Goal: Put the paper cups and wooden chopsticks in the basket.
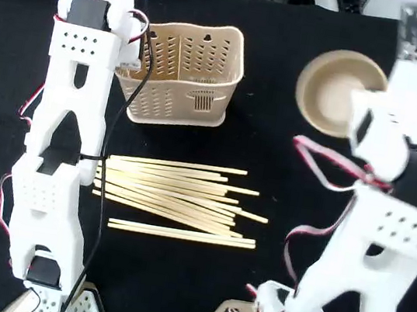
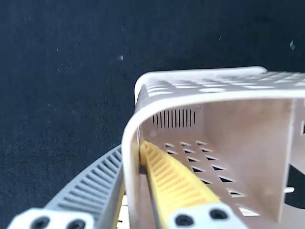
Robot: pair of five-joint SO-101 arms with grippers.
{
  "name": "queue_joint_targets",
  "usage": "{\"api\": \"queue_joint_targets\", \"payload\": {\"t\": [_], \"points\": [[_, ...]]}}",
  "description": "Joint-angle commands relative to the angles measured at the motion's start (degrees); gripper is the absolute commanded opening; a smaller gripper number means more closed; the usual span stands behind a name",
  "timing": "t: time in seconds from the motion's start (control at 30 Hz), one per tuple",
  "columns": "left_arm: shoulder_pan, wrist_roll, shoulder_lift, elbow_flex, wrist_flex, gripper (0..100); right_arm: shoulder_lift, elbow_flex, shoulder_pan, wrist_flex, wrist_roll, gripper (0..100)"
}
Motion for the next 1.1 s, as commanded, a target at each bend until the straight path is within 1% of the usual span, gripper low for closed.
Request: {"api": "queue_joint_targets", "payload": {"t": [0.0,0.1,0.23,0.33,0.43,0.53,0.87,1.0,1.07], "points": [[0.66,-0.35,-0.18,2.07,0.7,3,-1.8,-6.37,-10.64,0.26,-9.76,1.2],[0.57,-0.35,-0.35,2.07,0.88,3,-1.8,-6.2,-17.23,-1.67,-13.8,1.2],[0.48,-0.09,-0.7,1.98,0.88,3,-1.71,-6.11,-23.12,-5.54,-14.33,1.2],[0.75,0.0,-0.53,1.63,0.88,3,-0.22,-3.91,-25.85,-7.82,-14.33,1.2],[0.75,0.0,-0.53,1.63,0.79,3,2.68,0.22,-26.73,-9.05,-14.95,1.2],[0.75,-0.18,-0.7,1.63,0.88,3,4.09,4.44,-26.46,-13.36,-16.53,1.2],[0.84,0.0,-0.79,1.98,0.97,3,4.53,20.44,-26.46,-28.57,-13.8,1.2],[0.84,0.0,-0.79,1.63,0.97,3,4.62,27.82,-26.55,-35.25,-13.8,1.4],[0.92,0.0,-0.79,1.54,0.97,3,4.7,29.93,-26.55,-37.01,-13.63,1.8]]}}
